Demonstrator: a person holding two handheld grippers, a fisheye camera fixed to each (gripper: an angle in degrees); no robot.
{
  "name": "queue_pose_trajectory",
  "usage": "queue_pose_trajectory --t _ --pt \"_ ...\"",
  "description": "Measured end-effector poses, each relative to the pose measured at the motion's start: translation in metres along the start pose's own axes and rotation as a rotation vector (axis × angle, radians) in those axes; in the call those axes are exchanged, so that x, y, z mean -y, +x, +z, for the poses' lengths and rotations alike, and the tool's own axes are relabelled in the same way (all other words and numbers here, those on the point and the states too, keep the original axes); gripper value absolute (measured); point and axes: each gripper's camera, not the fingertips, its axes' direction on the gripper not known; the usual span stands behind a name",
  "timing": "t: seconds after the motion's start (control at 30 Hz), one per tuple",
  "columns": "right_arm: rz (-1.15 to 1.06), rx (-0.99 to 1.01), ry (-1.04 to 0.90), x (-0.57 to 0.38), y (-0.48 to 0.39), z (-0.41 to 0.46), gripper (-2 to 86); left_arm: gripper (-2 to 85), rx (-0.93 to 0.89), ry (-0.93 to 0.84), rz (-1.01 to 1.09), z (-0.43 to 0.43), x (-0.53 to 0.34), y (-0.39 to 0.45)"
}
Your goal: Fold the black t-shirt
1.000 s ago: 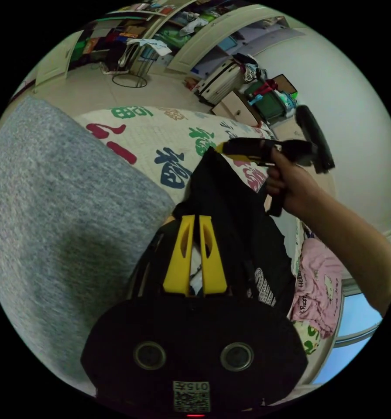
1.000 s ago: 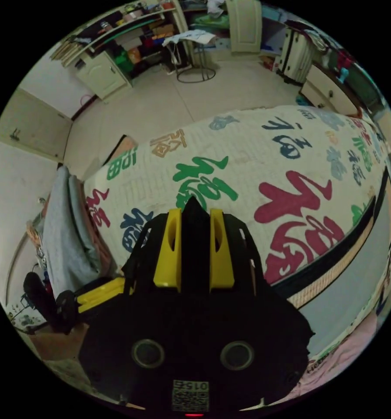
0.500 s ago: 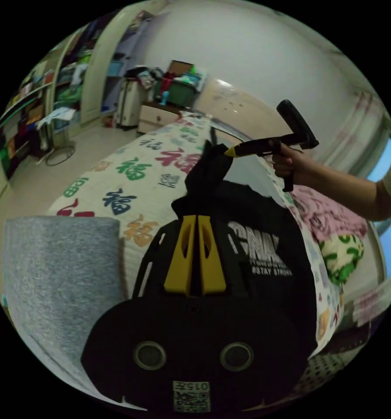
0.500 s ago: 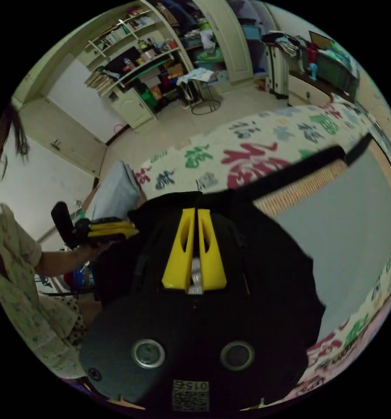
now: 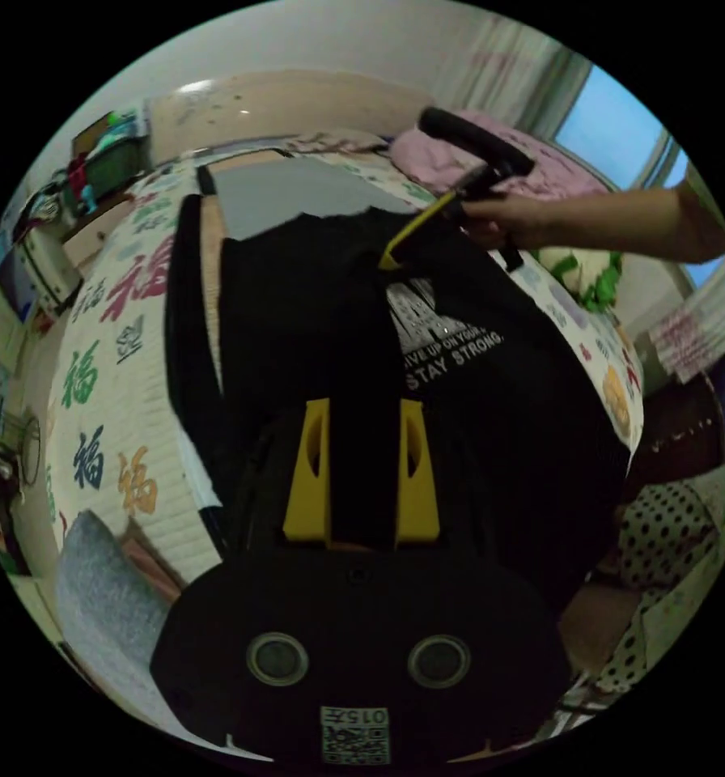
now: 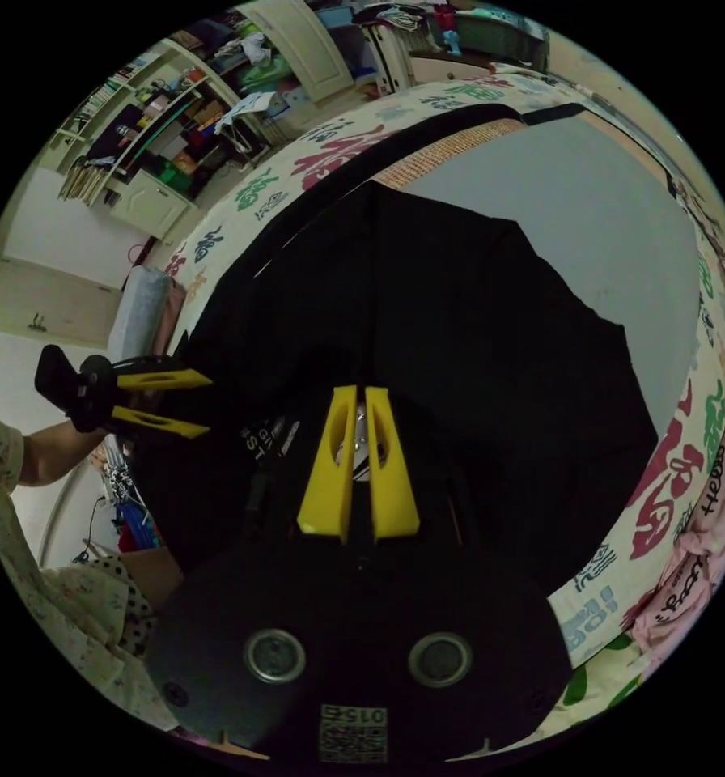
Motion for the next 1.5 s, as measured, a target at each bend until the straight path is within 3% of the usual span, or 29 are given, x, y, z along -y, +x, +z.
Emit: queue_pose_trajectory --t 0.23,0.4,0.57,0.77,0.9,1.13,1.27,1.37,1.5 --pt "0.034 0.010 -0.035 -0.011 0.020 -0.035 3.1 3.4 0.018 -0.050 0.043 0.012 0.031 -0.003" --pt "-0.025 0.060 0.048 0.003 0.011 -0.079 9.5 7.1 -0.035 -0.018 -0.003 -0.002 0.050 -0.013" --pt "-0.087 -0.022 0.002 0.032 -0.011 -0.092 5.4 8.3 -0.050 0.005 -0.087 0.003 0.079 -0.020" --pt "-0.077 -0.038 0.009 0.045 -0.016 -0.140 0.3 1.6 -0.014 -0.032 -0.086 0.011 0.089 -0.030" --pt "-0.074 -0.016 -0.019 0.053 -0.021 -0.165 0.1 0.8 -0.009 -0.012 -0.083 -0.010 0.089 -0.037" --pt "-0.135 -0.012 -0.053 0.070 -0.042 -0.216 4.5 3.4 -0.027 -0.156 -0.009 -0.006 0.108 -0.054" --pt "0.079 -0.037 0.050 0.079 0.001 -0.295 8.8 6.9 -0.096 -0.124 0.000 -0.035 0.132 -0.082" --pt "0.240 -0.124 0.183 0.086 0.042 -0.361 10.2 9.0 -0.042 -0.033 -0.029 -0.056 0.169 -0.122" --pt "0.338 -0.199 0.215 0.119 0.071 -0.414 11.6 12.4 -0.002 0.044 -0.215 -0.038 0.234 -0.201"
